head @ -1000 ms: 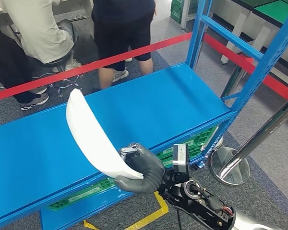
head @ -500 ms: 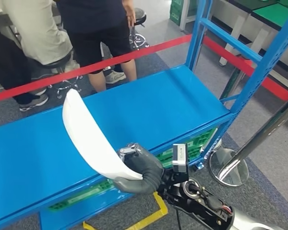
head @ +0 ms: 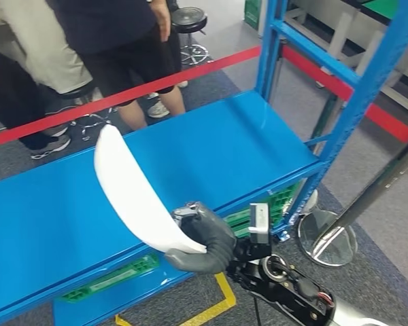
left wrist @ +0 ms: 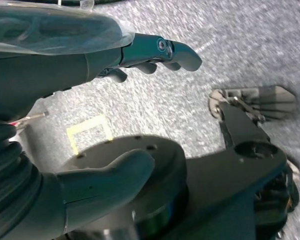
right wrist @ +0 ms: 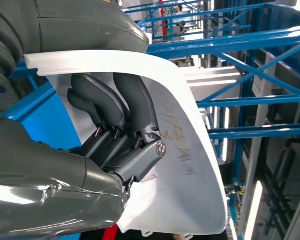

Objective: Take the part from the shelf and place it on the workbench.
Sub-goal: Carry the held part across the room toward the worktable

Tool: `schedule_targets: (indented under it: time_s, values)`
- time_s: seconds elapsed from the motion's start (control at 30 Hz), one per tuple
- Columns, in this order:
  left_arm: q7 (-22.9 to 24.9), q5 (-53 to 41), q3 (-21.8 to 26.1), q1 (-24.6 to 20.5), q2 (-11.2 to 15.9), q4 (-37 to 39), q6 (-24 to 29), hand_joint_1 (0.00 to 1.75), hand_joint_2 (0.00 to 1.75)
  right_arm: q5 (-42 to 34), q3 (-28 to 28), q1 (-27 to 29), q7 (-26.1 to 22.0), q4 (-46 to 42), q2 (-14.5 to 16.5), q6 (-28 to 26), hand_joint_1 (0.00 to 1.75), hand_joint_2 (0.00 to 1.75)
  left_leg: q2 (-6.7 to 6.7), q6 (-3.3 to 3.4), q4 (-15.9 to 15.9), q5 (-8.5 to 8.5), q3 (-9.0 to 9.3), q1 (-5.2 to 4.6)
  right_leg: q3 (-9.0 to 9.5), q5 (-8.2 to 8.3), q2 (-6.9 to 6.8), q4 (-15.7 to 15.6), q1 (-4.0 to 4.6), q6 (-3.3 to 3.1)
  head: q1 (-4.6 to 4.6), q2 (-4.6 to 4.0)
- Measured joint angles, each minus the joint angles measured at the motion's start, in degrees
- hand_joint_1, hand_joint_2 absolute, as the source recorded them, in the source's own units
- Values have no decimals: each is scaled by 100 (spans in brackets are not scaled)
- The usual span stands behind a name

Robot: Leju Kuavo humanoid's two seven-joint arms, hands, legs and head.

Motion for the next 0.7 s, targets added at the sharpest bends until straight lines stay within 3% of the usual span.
schedule_targets:
  time_s: [0.07,0.1,0.13,0.17,0.2,0.23,0.3,0.37,0.47,0.53,0.6,0.63,0.67,0.7]
  values:
    - [-1,5,0,2,-3,0,0,0,175,0,2,-10,0,1,0,0,175,175,-40,6,803,-341,-424,-8,-12,-4,-3,-1,33,-54,-81,0]
    - [0,10,0,7,-4,0,0,0,175,-1,3,-9,0,2,1,0,175,175,-50,17,1158,-448,-625,-12,-16,-6,-2,-1,55,-77,-104,0]
    - [0,16,0,16,-4,0,1,0,175,-4,5,-8,-1,4,1,0,175,175,-58,38,1337,-451,-747,-18,-17,-9,3,-1,80,-96,-116,0]
    - [0,23,0,23,-2,0,1,0,175,-7,6,-7,-3,5,1,0,175,175,-63,72,1284,-342,-753,-30,-13,-11,10,-1,103,-109,-122,0]
    - [0,27,0,27,-1,0,3,0,175,-9,7,-9,-7,7,1,0,175,175,-67,119,1012,-150,-646,-49,-5,-13,19,-2,120,-116,-127,0]
    - [-1,31,0,28,3,0,5,0,175,-11,7,-12,-11,7,1,0,175,175,-69,183,584,78,-454,-79,4,-15,26,-3,133,-119,-133,0]
    - [-3,34,0,11,9,0,9,0,175,-11,6,-19,-19,7,1,0,175,175,-56,272,-133,337,-125,-141,9,-24,31,-2,160,-106,-137,0]
    - [-8,35,0,-4,10,0,11,0,175,-15,5,-21,-23,7,1,0,175,175,-43,294,-346,357,-42,-178,9,-38,23,-10,170,-73,-133,0]
    - [-14,35,-1,5,-1,0,11,0,175,-18,3,-25,-27,7,0,-1,175,175,-40,335,-428,395,4,-130,-15,-123,8,70,169,6,-114,0]
    - [-14,34,-2,6,-1,0,18,0,175,-20,0,-28,-31,8,-1,-1,175,175,-32,370,-470,411,39,-103,-234,-435,7,590,152,67,-52,0]
    - [-14,34,-2,4,1,0,27,0,175,-21,0,-18,-33,15,-1,-2,175,175,-36,393,-469,404,45,-105,-575,-791,7,1371,132,119,8,0]
    - [-14,34,-2,7,0,0,28,0,175,-22,0,-9,-33,22,-1,-3,175,175,-39,394,-467,401,49,-106,-681,-843,6,1601,124,135,25,0]
    - [-14,34,-2,10,-3,0,28,0,175,-22,0,-3,-33,28,-1,-3,175,175,-44,391,-463,394,56,-106,-690,-776,5,1613,117,146,41,0]
    - [-14,34,-2,11,-7,0,28,0,175,-22,0,-2,-33,33,-1,-4,175,175,-52,383,-458,385,70,-104,-588,-602,5,1387,112,148,62,0]
